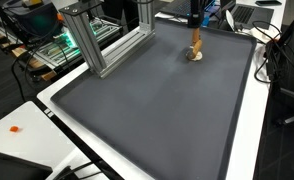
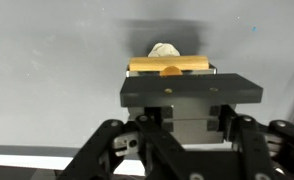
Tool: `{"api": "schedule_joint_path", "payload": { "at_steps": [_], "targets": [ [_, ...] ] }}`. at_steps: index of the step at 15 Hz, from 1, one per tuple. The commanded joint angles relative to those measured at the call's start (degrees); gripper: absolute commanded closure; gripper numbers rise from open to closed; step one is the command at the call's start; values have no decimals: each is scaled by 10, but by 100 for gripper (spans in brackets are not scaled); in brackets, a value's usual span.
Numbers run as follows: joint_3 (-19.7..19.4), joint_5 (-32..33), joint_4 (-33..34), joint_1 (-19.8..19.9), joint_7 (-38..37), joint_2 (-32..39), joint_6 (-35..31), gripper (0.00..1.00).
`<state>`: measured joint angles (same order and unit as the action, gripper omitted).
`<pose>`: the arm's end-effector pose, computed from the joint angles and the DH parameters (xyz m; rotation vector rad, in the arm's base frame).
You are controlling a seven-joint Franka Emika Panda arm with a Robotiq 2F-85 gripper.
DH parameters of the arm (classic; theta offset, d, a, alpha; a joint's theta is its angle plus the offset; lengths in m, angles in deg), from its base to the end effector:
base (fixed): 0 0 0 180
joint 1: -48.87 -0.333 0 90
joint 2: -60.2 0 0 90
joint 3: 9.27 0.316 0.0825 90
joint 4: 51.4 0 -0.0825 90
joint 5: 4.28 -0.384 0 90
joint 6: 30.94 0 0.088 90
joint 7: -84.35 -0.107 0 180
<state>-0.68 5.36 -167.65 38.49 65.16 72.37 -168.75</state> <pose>0.5722 0.1925 0.3607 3.0914 0.1632 0.2921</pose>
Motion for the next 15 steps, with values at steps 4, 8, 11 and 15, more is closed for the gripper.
{"api": "schedule_joint_path", "payload": {
  "at_steps": [4, 8, 11, 15],
  "targets": [
    [-9, -2, -18, -9, 0, 4, -51, 65],
    [-13, 3, -21, -11, -10, 6, -66, 65],
    [-16, 1, -24, -12, -13, 3, -69, 65],
    [-16, -3, -27, -11, -16, -3, -37, 65]
  ]
}}
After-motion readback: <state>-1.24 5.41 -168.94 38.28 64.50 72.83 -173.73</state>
